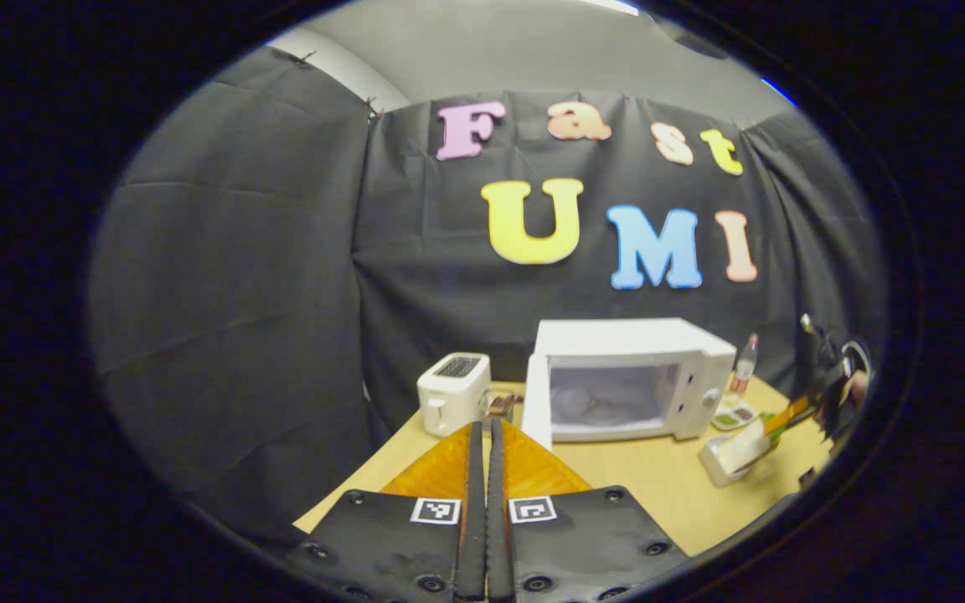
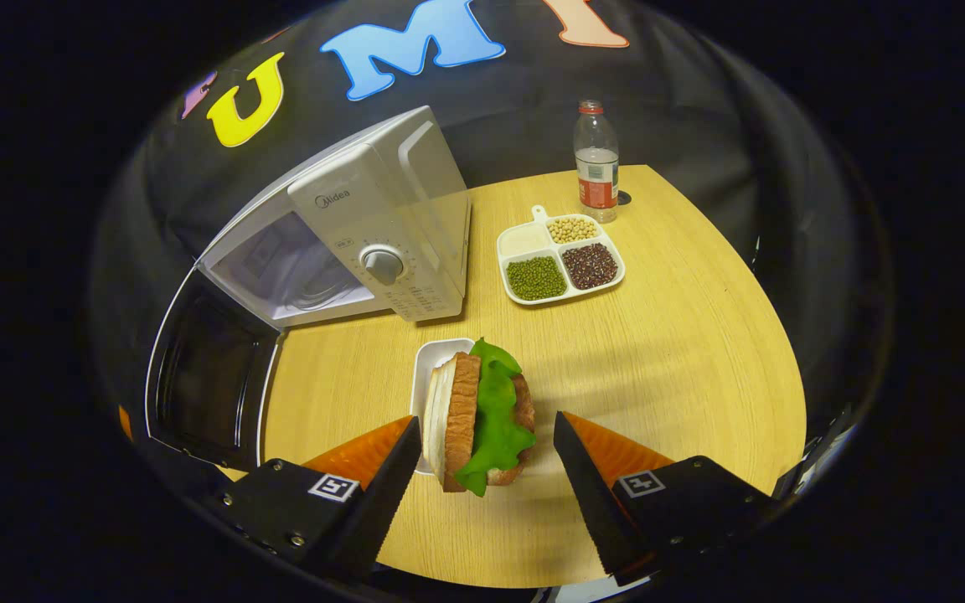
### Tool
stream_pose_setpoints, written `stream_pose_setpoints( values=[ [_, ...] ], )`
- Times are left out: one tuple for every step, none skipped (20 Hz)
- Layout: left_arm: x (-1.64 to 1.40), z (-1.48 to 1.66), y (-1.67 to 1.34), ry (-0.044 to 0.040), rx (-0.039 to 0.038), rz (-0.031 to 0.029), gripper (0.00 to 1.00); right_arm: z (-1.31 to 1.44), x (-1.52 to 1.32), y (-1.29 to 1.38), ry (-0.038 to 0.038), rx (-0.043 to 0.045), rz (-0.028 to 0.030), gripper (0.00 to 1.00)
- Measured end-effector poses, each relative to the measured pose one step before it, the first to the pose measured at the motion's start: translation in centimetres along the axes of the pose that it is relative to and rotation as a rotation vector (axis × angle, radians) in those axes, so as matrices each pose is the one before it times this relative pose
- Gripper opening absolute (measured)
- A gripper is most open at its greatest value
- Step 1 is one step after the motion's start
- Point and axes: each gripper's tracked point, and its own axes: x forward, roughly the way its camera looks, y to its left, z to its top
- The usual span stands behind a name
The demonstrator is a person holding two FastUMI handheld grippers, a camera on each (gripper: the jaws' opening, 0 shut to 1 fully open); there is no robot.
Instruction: Open the microwave oven with the left hand, put the food in, and close the microwave oven.
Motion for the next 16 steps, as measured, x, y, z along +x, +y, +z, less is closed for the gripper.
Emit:
stream_pose_setpoints(
  values=[
    [0.020, 2.515, -1.319, -0.04749, -0.01014, -0.00354, 0.07, -0.176, 0.292, -0.042, 0.01006, -0.00111, 0.00513, 0.97],
    [0.501, 1.366, -1.084, -0.03166, -0.01073, -0.00622, 0.10, -0.181, 0.585, 0.125, 0.00584, 0.00654, 0.00969, 0.97],
    [0.155, 1.404, -1.487, -0.02882, -0.01174, -0.01686, 0.17, -0.153, 0.177, 0.025, 0.00934, 0.01504, 0.00520, 0.93],
    [0.280, 0.952, -1.124, -0.01727, -0.00366, -0.01225, 0.41, -0.038, 0.015, 0.040, 0.01196, 0.01771, 0.01344, 0.87],
    [0.362, 0.672, -1.350, -0.01537, -0.00259, -0.01266, 0.42, -0.095, 0.208, 0.124, 0.00950, 0.02067, 0.01765, 0.80],
    [0.416, 0.280, -1.055, -0.00794, 0.00403, -0.00517, 0.43, -0.280, 0.290, 0.096, 0.01662, 0.01205, 0.01625, 0.76],
    [0.282, 0.030, -0.887, 0.00501, 0.00950, -0.00410, 0.44, -0.166, 0.387, -0.167, 0.01016, 0.00258, 0.01213, 0.75],
    [0.075, -0.248, -1.189, 0.00830, 0.00998, -0.00745, 0.45, 0.260, -0.143, -0.127, -0.00316, 0.03150, 0.01663, 0.74],
    [0.062, 0.018, -0.893, 0.00941, 0.01171, -0.00298, 0.46, 0.039, 0.002, 0.552, 0.01124, 0.01722, 0.03529, 0.45],
    [0.167, -0.145, -0.838, 0.01043, 0.01221, -0.00389, 0.47, 0.258, -0.201, -0.373, -0.00597, 0.02325, 0.00364, 0.45],
    [0.152, 0.209, -0.726, 0.00414, 0.00875, -0.00103, 0.48, 0.132, -0.035, 0.300, 0.00885, 0.02184, 0.01711, 0.26],
    [0.016, 0.276, -0.670, -0.00252, 0.00569, -0.00354, 0.48, -0.019, -0.040, -0.023, 0.00697, -0.00030, 0.01109, 0.26],
    [0.130, 0.537, -0.463, -0.00655, 0.00182, -0.00186, 0.48, 0.215, -0.105, 0.030, -0.00214, -0.00057, 0.01111, 0.26],
    [0.119, 0.240, -0.377, -0.00736, -0.00187, -0.00531, 0.48, 0.016, -0.202, 0.131, -0.00153, 0.00530, 0.00376, 0.25],
    [0.227, 0.494, -0.394, -0.00249, -0.00105, -0.01115, 0.46, 0.216, -0.492, 0.103, -0.00928, 0.00638, 0.00083, 0.25],
    [0.174, 0.336, -0.015, -0.00887, 0.00531, -0.00537, 0.50, 0.379, -0.526, 0.341, -0.01479, 0.00054, 0.00308, 0.26]
  ],
)
